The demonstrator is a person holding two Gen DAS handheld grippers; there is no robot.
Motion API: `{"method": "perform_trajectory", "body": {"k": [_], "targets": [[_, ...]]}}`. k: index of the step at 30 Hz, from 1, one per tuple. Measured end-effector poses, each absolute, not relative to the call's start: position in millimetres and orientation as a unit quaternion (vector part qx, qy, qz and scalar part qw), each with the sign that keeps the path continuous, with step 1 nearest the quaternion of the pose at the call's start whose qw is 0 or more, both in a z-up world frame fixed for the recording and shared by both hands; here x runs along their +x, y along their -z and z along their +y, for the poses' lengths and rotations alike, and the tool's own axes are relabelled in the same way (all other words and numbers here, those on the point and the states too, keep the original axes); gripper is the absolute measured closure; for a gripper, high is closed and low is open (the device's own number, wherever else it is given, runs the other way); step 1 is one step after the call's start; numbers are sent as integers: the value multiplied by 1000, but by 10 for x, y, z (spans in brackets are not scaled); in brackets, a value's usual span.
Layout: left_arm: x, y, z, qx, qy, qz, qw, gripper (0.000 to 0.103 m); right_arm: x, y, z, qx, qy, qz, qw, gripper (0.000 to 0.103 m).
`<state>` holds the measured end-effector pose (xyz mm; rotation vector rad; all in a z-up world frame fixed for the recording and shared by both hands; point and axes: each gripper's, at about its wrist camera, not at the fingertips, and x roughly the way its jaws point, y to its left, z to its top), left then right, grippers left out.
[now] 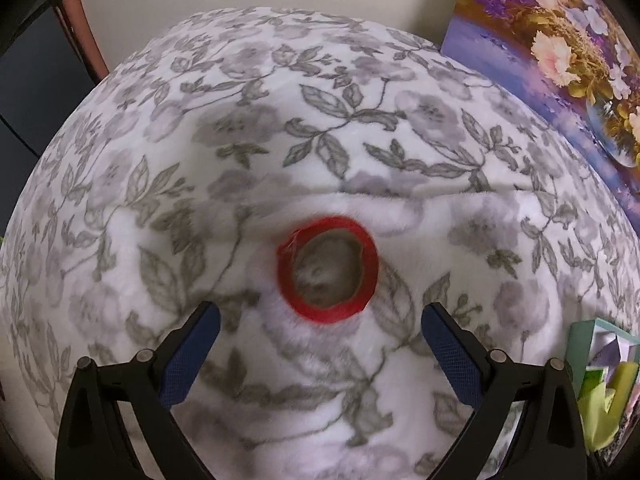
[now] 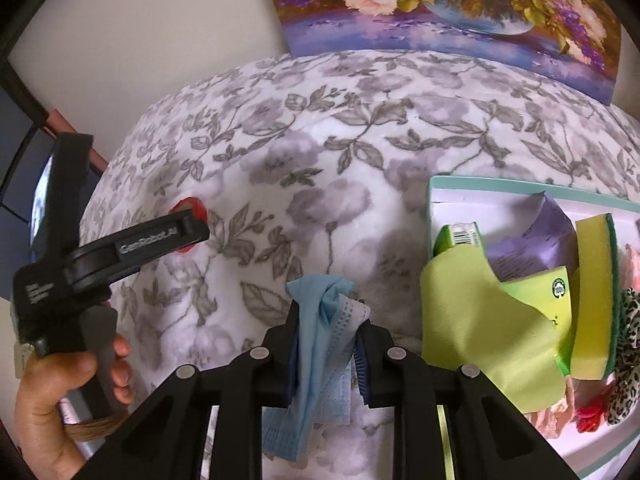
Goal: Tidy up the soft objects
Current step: 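Grasp the blue face mask with the right gripper while the left grasps the red tape roll, then carry the blue mask and red tape roll over the white tray with both grippers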
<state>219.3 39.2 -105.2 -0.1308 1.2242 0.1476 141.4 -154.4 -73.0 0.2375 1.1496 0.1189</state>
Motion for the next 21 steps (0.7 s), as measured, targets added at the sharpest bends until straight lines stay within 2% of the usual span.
{"method": "perform_trajectory", "body": {"k": [2,5,8,11,21], "targets": [[2228,1068,364,-55,-65,571,816,11,1386,722,-1571,113,-54,541,832,79],[2267,1120,349,-52,-67,575,814,27,1384,712,-1627,122,-52,539,832,79],[2290,1150,351,-56,-71,573,814,33,1397,700,-1658,127,-51,537,832,79],[2289,1126,389,-61,-77,568,817,49,1400,699,-1673,129,-51,537,832,79],[2238,938,538,-99,-77,564,816,51,1396,680,-1667,129,-50,537,832,79]]}}
